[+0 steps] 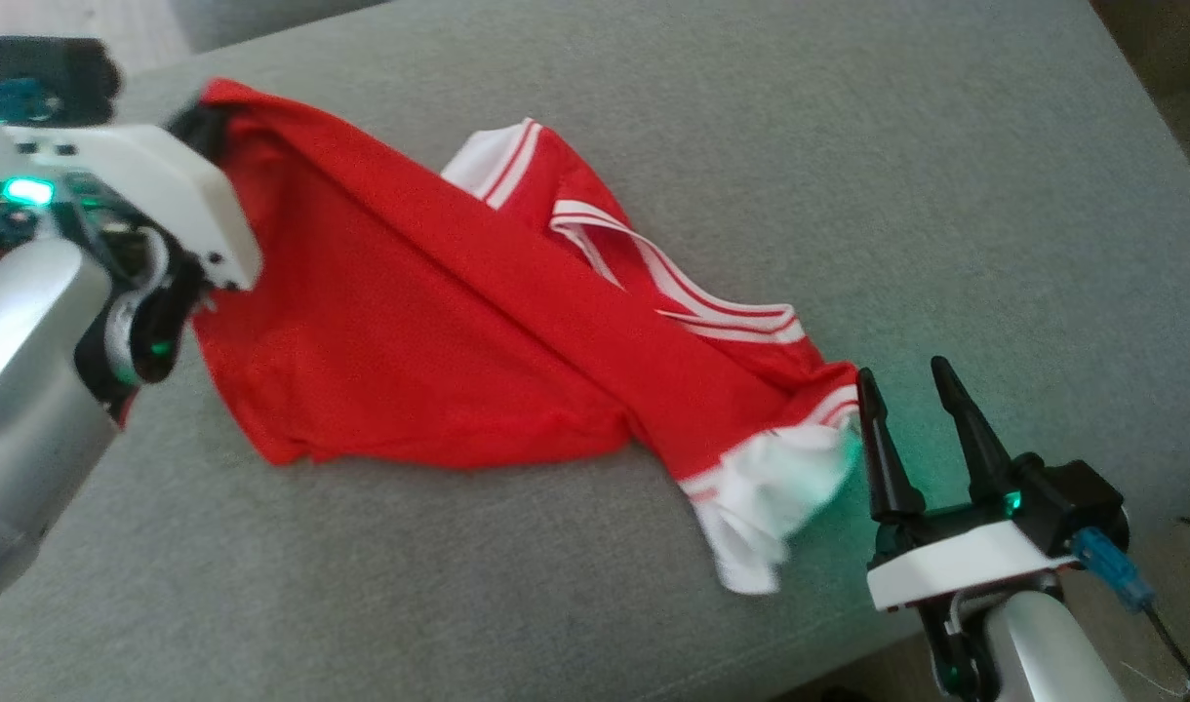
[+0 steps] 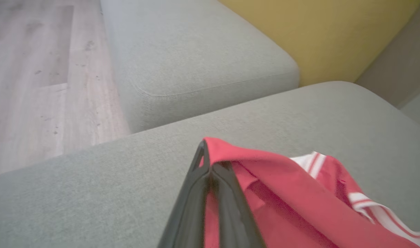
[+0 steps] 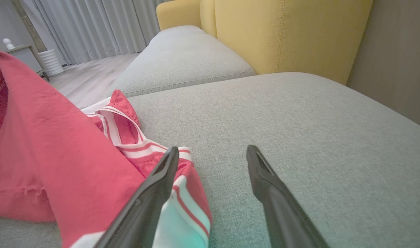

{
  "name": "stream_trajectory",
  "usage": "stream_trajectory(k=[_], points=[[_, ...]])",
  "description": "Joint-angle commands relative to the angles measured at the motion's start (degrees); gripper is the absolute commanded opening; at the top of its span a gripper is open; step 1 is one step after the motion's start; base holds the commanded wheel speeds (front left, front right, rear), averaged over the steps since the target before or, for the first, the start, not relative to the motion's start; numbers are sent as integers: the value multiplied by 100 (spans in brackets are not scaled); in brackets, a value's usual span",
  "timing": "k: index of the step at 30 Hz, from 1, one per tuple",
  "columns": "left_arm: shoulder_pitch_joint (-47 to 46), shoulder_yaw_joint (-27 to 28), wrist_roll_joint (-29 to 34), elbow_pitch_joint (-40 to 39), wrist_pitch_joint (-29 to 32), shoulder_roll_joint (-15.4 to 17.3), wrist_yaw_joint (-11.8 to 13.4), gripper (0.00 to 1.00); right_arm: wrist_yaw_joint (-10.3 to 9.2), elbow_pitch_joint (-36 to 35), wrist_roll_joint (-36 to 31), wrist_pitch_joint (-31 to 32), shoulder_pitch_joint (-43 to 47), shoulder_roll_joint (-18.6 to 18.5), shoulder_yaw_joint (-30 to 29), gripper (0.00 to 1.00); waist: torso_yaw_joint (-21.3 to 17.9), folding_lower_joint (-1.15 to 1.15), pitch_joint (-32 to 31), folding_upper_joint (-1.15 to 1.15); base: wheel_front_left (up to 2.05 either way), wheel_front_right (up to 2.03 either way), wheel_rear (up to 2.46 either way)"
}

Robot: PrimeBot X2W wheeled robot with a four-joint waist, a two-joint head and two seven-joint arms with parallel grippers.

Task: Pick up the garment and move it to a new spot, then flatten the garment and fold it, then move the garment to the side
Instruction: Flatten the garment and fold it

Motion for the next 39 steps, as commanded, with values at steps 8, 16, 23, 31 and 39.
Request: stream_trajectory(k=[8,16,23,31,39], points=[[-50,391,121,906,-946,-71,-214,100,44,-156,63,-37,-43,-21,48,100,-108,-1,8,0,0,0,0],[1657,673,-407,-333,-1773,220,312,100,44,-200,-47,-37,68,-21,-66,100,86,-1,-141,0,0,0,0],[3024,520,-618,-1421,-2219,188,912,100,44,-233,-171,-37,134,-21,-119,100,253,-1,-140,0,0,0,0],[3456,458,-701,-1531,-2429,-39,1084,100,44,-233,-310,-37,118,-21,-109,100,402,-1,-147,0,0,0,0],[3190,343,-640,-1182,-2308,-247,834,100,44,-220,-291,-37,76,-21,-46,100,282,-1,-103,0,0,0,0]])
